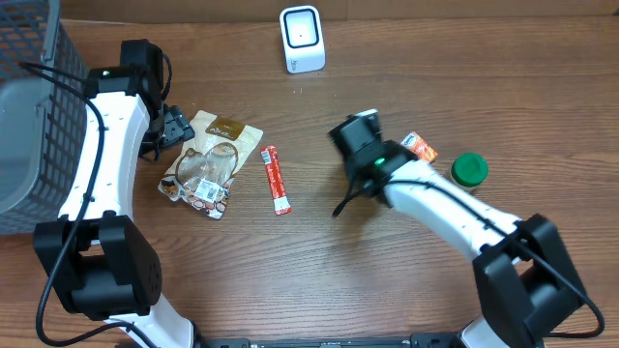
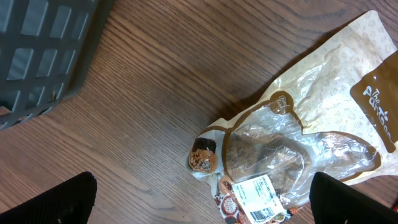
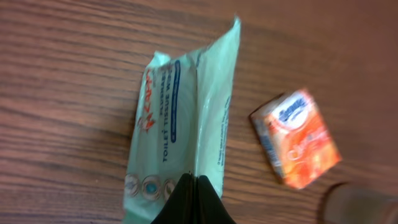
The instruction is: Scan the item barcode
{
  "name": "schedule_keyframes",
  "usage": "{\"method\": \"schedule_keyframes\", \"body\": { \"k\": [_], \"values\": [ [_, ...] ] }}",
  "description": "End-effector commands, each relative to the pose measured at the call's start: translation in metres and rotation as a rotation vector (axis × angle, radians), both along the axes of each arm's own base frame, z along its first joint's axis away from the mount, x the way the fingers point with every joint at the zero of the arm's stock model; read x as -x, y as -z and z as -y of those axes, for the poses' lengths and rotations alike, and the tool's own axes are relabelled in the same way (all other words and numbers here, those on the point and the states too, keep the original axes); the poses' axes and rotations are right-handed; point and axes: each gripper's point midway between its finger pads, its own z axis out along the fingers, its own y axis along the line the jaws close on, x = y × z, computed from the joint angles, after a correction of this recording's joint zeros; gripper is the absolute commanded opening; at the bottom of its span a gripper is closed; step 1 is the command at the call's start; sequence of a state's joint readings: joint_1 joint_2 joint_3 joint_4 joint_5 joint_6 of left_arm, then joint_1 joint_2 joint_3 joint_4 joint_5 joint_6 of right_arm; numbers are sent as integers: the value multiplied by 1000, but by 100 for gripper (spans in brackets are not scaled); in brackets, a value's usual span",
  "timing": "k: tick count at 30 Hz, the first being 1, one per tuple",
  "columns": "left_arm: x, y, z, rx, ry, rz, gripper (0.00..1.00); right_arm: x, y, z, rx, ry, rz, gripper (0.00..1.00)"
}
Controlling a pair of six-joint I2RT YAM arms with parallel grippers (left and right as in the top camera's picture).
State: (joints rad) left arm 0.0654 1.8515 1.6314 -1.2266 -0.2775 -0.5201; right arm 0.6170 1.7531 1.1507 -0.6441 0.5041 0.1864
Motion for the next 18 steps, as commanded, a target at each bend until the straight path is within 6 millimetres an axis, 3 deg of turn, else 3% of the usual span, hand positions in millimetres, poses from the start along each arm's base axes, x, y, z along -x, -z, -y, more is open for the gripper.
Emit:
{"method": "schedule_keyframes", "body": {
  "k": [1,8,11,14,16,18],
  "values": [
    [-4,-8,0,-12,5,25,100,-6,-40,-4,198,-48,166,4],
    [-4,-8,0,-12,5,26,100,17,-37,-46,191,-159,181,4],
    [-4,-8,1,-12,6,25,100,21,-34,-53,184,-170,181,4],
    [-4,-8,1,-12,6,26,100,24,-27,-59,63,-104,159,6],
    [-4,-8,1,-12,6,26,100,24,-19,-68,-40,-94,111,30],
    [-4,-8,1,-12,6,26,100,13,-16,-70,-189,-11,99,38]
  ]
}}
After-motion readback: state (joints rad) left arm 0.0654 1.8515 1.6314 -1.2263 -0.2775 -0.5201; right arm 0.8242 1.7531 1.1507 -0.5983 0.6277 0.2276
